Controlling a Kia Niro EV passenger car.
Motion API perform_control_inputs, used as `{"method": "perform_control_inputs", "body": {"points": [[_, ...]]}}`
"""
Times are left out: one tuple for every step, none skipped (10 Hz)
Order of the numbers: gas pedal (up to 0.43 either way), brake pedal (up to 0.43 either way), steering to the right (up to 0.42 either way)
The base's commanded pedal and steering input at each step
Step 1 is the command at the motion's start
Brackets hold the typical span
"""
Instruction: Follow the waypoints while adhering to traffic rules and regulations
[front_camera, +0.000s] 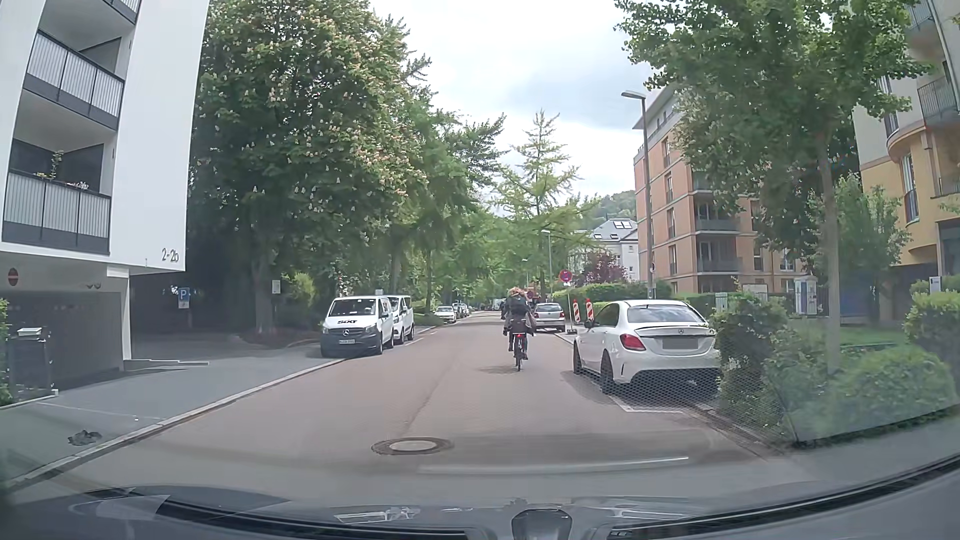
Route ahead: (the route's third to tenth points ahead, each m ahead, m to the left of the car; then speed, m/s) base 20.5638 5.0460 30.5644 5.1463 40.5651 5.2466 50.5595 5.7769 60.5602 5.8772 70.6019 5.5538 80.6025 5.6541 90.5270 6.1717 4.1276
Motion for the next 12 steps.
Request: {"method": "perform_control_inputs", "body": {"points": [[0.047,0.0,0.0],[0.047,0.0,-0.001],[0.047,0.0,-0.001],[0.047,0.0,-0.001],[0.047,0.0,-0.001],[0.047,0.0,-0.001],[0.047,0.0,-0.001],[0.047,0.0,-0.002],[0.047,0.0,-0.003],[0.047,0.0,-0.006],[0.047,0.0,-0.007],[0.047,0.0,-0.01]]}}
